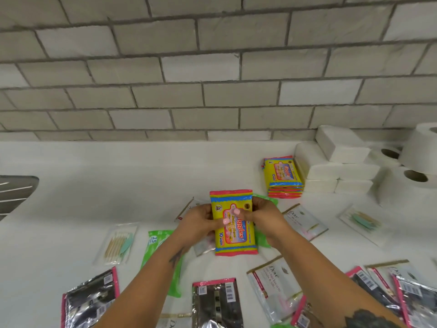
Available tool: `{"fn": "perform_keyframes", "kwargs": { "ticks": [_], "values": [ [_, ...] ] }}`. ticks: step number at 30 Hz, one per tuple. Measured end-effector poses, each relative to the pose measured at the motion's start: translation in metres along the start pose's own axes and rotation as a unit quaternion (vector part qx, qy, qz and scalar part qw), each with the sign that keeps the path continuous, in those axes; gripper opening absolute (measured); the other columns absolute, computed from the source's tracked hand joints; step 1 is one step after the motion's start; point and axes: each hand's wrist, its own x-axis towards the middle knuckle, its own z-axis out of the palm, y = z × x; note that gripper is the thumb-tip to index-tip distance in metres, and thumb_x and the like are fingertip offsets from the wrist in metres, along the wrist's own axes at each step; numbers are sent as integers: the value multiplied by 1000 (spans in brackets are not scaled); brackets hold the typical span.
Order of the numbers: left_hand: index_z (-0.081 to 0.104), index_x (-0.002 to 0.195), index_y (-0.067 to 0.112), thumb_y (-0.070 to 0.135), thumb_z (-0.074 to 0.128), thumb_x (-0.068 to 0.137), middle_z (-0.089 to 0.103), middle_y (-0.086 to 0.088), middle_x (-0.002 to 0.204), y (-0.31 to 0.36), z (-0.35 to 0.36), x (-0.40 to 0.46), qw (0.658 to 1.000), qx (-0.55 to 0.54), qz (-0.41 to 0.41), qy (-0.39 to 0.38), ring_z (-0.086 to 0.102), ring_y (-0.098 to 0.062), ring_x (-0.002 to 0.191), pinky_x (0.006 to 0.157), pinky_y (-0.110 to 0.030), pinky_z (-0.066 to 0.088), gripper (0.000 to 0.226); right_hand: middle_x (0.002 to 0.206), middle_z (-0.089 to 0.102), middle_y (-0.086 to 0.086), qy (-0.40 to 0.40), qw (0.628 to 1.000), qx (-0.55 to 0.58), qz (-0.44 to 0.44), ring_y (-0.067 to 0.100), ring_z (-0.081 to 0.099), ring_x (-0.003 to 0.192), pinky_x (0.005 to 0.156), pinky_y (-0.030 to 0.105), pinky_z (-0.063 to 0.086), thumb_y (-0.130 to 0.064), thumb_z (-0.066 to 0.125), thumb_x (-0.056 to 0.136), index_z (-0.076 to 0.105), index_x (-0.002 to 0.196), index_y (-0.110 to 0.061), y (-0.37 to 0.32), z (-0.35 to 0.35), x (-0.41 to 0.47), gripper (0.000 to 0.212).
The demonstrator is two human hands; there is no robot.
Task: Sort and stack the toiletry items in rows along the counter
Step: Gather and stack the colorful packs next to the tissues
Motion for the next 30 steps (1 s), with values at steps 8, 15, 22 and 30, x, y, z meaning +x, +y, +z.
{"fn": "perform_keyframes", "kwargs": {
  "ticks": [8,15,22,30],
  "values": [
    [63,95,15,14,72,79,72,-8,96,29,28,58,1000,-19,18,10,70,-26,87,84,-43,56,18,88,68,20,137,987,-75,-48,33,67,82,82,56,51,-59,76,59,57,89,7,-16,-42,28,75],
    [60,103,9,17,73,80,70,-16,100,50,62,132,998,-41,24,41,70,-29,83,79,-50,57,27,124,58,-1,273,908,-279,-151,20,56,106,85,31,44,-12,60,85,53,123,-19,-26,-79,35,40],
    [72,85,13,24,72,82,72,-18,96,62,92,195,999,25,6,47,69,-33,90,85,-49,55,12,99,63,-5,246,726,-594,-243,24,57,92,81,37,31,-22,48,51,61,101,-22,4,-92,48,52],
    [70,72,19,33,72,80,74,-11,87,61,103,215,991,112,8,77,70,-28,86,84,-44,56,16,84,70,-3,257,663,-650,-269,23,65,73,84,37,29,-15,31,69,70,91,-19,10,-108,73,46]
  ]
}}
